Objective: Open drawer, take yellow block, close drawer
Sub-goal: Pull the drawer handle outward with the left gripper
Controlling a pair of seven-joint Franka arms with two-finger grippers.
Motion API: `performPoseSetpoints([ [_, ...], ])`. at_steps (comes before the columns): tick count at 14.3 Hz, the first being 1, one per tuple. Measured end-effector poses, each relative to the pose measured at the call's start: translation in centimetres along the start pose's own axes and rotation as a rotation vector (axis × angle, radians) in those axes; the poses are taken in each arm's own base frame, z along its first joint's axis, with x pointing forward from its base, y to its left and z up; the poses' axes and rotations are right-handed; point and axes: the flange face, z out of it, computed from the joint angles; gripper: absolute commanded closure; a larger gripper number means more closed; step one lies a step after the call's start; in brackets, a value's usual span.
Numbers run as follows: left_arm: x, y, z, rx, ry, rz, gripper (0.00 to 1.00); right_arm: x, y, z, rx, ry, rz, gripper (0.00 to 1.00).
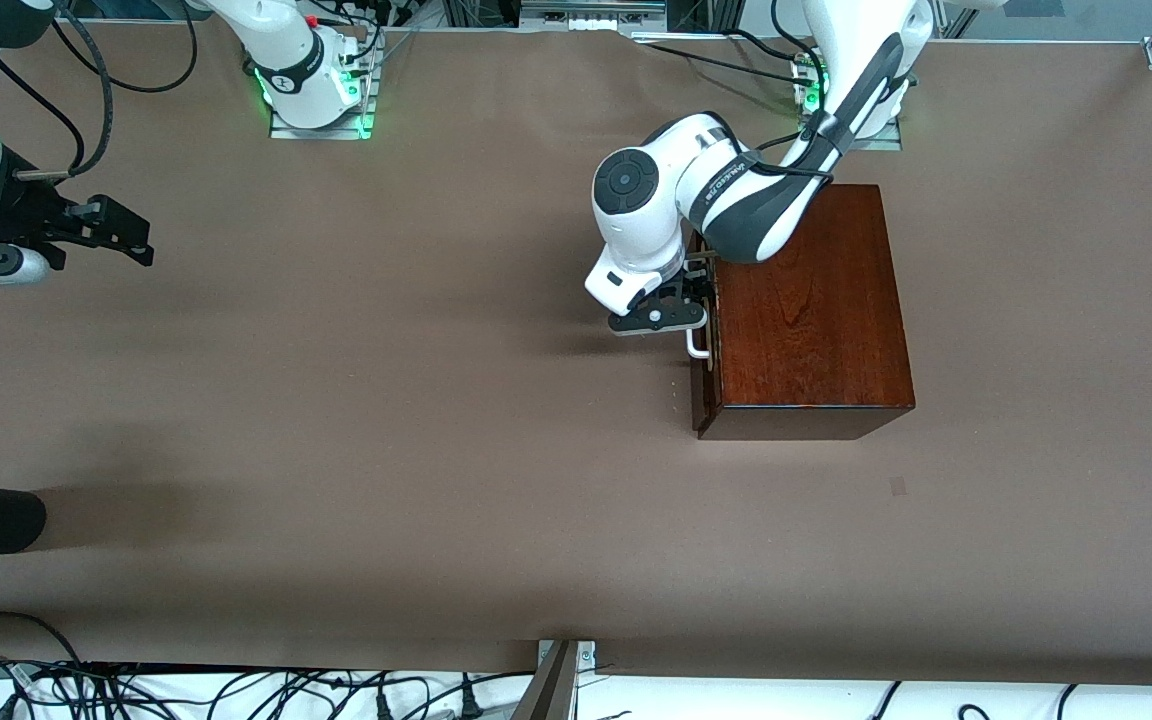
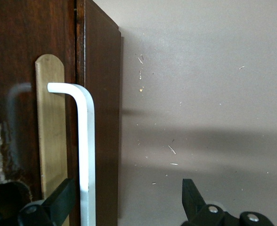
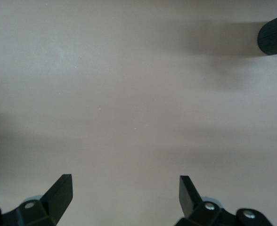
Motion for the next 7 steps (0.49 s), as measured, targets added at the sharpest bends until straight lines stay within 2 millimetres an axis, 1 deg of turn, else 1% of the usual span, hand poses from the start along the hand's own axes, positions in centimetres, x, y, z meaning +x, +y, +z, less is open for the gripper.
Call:
performPoseSetpoints([
  [4, 0.0, 0.3, 1.0, -0.012, 0.000, -0.016, 0.00, 0.0, 0.0, 0.0, 0.000, 0.000, 0.000, 0.00],
  [7, 0.1, 0.4, 1.2, -0.017, 0.002, -0.033, 0.00, 0.0, 0.0, 0.0, 0.000, 0.000, 0.000, 0.00],
])
